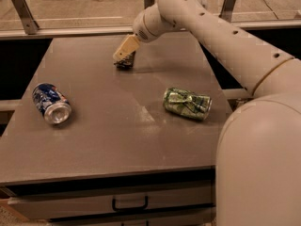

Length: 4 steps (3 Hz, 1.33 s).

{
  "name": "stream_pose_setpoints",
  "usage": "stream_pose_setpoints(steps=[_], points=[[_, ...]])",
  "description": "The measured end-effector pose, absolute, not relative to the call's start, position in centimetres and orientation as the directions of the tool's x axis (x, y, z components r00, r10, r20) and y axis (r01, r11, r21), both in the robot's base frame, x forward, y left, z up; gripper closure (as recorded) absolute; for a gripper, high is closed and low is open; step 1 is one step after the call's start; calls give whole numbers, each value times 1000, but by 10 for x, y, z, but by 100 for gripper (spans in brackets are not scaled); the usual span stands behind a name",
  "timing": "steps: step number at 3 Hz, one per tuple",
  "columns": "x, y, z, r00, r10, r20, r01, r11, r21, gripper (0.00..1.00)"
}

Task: Move rxbar chocolate near green can

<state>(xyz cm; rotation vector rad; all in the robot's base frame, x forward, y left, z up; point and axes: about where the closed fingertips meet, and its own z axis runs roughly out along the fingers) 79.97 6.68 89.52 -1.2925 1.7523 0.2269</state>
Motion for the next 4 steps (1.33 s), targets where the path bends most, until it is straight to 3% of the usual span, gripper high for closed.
stream_pose_setpoints(steps=[3, 4], points=[[777, 64, 847, -185, -652, -735, -866, 462, -192, 0], [775, 64, 832, -215, -647, -732, -872, 465, -155, 16]])
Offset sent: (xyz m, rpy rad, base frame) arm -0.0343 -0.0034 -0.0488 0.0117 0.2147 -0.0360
